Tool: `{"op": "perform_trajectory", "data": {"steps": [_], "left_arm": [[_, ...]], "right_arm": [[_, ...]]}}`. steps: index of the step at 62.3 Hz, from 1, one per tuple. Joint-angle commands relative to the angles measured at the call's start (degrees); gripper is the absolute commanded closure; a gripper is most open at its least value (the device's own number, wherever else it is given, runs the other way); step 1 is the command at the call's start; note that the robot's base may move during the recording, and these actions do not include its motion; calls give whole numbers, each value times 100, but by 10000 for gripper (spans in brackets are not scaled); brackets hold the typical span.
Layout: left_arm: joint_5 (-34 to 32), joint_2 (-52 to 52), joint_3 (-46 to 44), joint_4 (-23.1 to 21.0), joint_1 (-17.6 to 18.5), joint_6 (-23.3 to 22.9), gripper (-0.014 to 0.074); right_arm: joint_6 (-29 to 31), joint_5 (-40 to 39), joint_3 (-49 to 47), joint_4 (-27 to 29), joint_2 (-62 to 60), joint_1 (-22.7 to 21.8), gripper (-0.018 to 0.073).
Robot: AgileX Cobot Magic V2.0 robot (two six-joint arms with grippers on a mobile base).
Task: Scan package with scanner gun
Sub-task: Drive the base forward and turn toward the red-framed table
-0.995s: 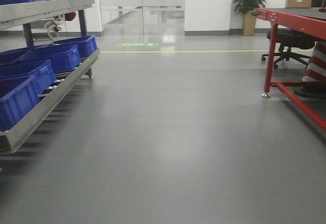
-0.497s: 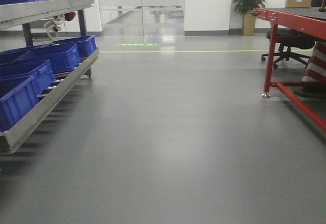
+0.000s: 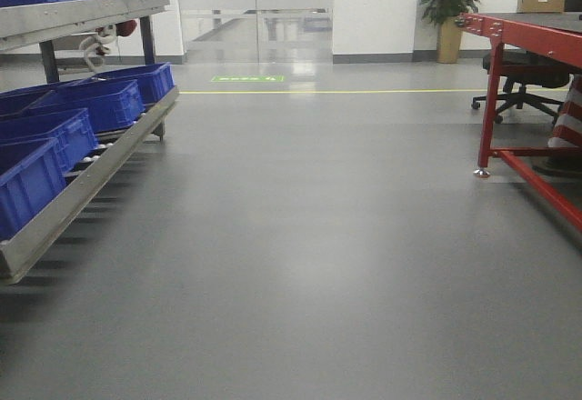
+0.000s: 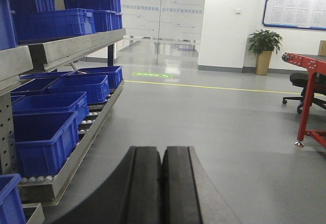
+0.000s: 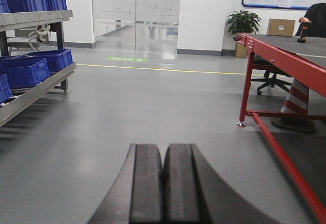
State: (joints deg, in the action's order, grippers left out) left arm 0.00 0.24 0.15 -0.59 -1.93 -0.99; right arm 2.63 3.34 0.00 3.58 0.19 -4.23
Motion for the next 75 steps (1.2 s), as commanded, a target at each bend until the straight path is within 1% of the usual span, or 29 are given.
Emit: {"op": "perform_trajectory", "data": {"steps": [1, 75], "left_arm": [[-108, -24, -15, -16, -10, 30, 707], [-108, -24, -15, -16, -10, 30, 707]], "right_arm": [[42, -124, 0, 10, -19, -15, 727], [42, -124, 0, 10, -19, -15, 727]]}}
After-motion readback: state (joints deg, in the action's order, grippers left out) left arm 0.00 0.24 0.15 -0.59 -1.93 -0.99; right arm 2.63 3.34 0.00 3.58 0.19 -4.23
